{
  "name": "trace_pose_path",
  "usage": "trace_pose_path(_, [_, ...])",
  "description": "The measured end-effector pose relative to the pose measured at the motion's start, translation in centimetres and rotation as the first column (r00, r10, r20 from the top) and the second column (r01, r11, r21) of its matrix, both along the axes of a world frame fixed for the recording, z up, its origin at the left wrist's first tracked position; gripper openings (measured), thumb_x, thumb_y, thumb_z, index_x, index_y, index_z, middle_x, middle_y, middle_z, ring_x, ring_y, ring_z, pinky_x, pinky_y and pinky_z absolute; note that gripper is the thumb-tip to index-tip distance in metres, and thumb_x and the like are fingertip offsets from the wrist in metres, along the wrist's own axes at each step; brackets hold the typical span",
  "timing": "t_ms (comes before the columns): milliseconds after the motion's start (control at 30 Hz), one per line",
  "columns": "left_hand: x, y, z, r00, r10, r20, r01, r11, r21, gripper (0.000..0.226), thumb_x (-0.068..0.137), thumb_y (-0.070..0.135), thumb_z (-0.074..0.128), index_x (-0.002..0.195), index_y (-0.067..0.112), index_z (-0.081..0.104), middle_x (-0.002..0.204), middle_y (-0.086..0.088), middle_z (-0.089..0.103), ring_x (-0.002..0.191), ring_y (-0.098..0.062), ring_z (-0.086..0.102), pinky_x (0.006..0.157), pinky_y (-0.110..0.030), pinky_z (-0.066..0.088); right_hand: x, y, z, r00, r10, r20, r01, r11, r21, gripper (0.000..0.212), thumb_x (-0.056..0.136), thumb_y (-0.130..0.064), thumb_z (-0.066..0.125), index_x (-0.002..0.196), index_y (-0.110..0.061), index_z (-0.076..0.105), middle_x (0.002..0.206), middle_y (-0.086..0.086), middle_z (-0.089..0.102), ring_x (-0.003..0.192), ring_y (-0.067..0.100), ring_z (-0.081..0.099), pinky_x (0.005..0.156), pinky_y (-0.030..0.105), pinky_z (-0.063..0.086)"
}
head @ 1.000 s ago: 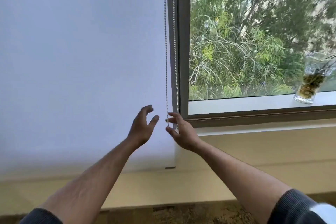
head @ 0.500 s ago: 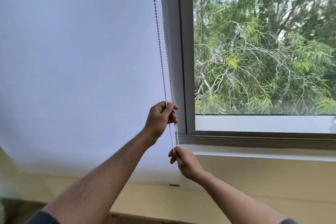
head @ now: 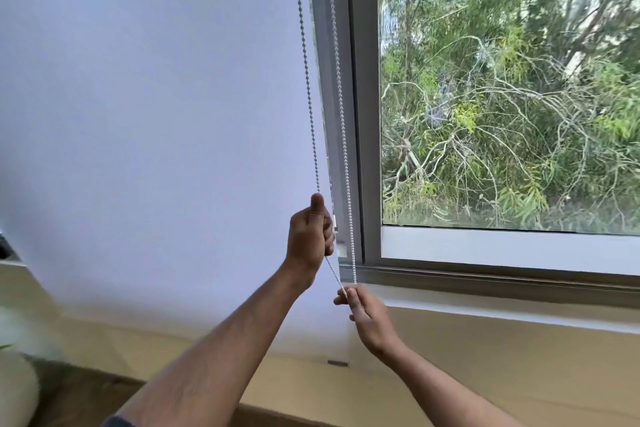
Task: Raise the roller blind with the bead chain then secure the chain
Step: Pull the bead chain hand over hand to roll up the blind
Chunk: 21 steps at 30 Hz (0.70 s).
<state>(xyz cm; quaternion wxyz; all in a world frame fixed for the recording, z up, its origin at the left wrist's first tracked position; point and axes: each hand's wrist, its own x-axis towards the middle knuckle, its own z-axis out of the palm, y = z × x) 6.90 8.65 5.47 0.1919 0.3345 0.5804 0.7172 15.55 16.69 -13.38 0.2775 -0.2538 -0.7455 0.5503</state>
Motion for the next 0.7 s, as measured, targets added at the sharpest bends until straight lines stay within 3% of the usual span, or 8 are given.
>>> trace_pose_path(133, [0.2,0.1,-0.7,1.0,0.012,-0.004,-0.012,1.0,-0.024,0.06,0.101,0.05,0.041,0.047,0.026,0.03,0.045,0.008,0.023,0.037,-0.01,0.02,0.04,-0.019,0.024,0.3,0.2,0.5,1.0,-0.022,0.004,0.022,1.0,0.014,0.018,0.106,-0.03,0.052,0.105,-0.025,0.069,0.104,-0.007,0.076,0.102,0.006,0.068,0.093,0.042,0.055])
trace_pose_path(433, [0.2,-0.1,-1.3,0.997,-0.045,-0.069,0.043,0.998,-0.037,0.052,0.102,0.049,0.042,0.058,0.023,0.028,0.049,0.004,0.022,0.037,-0.011,0.021,0.042,-0.023,0.019,0.3,0.1,5.2,0.988,-0.155,0.022,0.148,0.97,0.191,0.009,0.099,-0.023,0.063,0.101,-0.027,0.071,0.094,-0.012,0.075,0.088,0.002,0.068,0.08,0.029,0.056])
trace_pose_path(533, [-0.1,-0.2,-1.7,0.993,-0.044,-0.111,0.04,0.998,-0.039,0.055,0.101,0.051,0.041,0.056,0.021,0.029,0.047,0.001,0.023,0.038,-0.015,0.023,0.042,-0.024,0.02,-0.1,-0.6,8.3,0.984,-0.156,-0.088,0.168,0.974,0.149,0.013,0.1,-0.017,0.062,0.094,-0.026,0.071,0.088,-0.005,0.077,0.077,0.005,0.069,0.074,0.032,0.055])
trace_pose_path(600, [0.0,-0.2,-2.0,0.99,-0.04,-0.136,0.034,0.999,-0.042,0.058,0.099,0.053,0.042,0.052,0.02,0.034,0.041,0.004,0.032,0.035,-0.014,0.031,0.04,-0.022,0.029,-0.2,-1.1,10.8,0.967,-0.122,-0.225,0.135,0.99,0.042,0.016,0.103,-0.016,0.058,0.091,-0.017,0.069,0.083,0.006,0.073,0.073,0.016,0.067,0.068,0.039,0.054])
trace_pose_path(700, [0.2,-0.2,-2.9,0.984,-0.071,-0.164,0.065,0.997,-0.041,0.056,0.103,0.048,0.039,0.058,0.021,0.06,0.042,0.008,0.054,0.038,-0.004,0.05,0.039,-0.02,0.04,-0.5,-2.5,15.2,0.915,-0.068,-0.398,0.019,0.992,-0.125,0.024,0.107,-0.022,0.051,0.102,-0.004,0.065,0.089,0.013,0.07,0.08,0.023,0.069,0.066,0.036,0.057])
